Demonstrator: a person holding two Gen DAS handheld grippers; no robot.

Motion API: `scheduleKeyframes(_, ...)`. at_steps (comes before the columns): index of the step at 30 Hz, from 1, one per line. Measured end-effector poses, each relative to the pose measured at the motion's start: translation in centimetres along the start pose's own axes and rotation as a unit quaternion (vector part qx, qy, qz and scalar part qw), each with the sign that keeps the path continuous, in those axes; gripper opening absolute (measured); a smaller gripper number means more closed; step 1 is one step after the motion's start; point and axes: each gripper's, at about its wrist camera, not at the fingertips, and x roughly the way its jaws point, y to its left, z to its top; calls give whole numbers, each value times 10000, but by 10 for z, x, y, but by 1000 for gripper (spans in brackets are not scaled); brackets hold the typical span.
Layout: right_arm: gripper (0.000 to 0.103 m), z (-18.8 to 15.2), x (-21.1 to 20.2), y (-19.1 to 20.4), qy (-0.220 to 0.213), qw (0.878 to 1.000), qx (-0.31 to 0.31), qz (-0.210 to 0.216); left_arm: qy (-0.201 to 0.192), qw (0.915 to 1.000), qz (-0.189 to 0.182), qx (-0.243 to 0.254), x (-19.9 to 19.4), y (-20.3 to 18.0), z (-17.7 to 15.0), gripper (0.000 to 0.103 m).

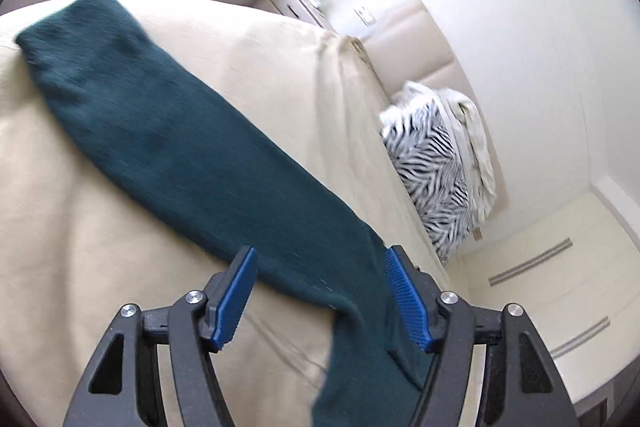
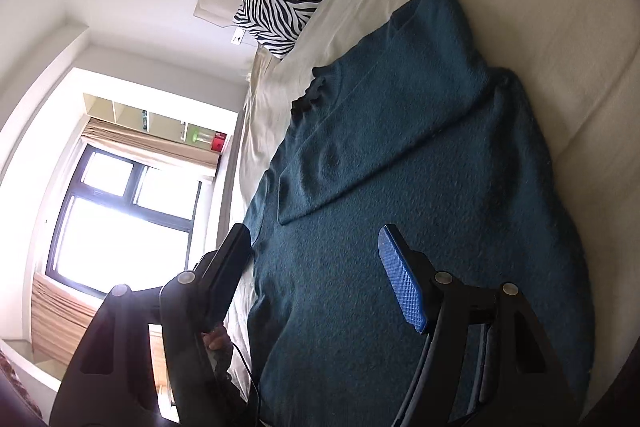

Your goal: Fold small clothes

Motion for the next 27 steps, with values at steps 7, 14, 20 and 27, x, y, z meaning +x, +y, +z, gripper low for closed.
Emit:
scheduleKeyframes(7, 66, -40, 24, 22, 268, 9996, 41, -10, -822, 9740, 45, -2111, -35, 110, 44, 62)
scheduleKeyframes(14, 66, -53, 38, 40, 370, 9992, -87, -90, -1161, 9623, 181, -2451, -22, 128, 70, 43)
scheduleKeyframes(20, 66, -57, 38, 42, 402, 9989, -147, -214, -1019, 9780, 670, -1691, -4, 107, 84, 13)
scheduleKeyframes(27, 66, -55, 40, 45, 362, 9991, -142, -195, -751, 9740, 1078, 1845, 39, -47, 38, 11)
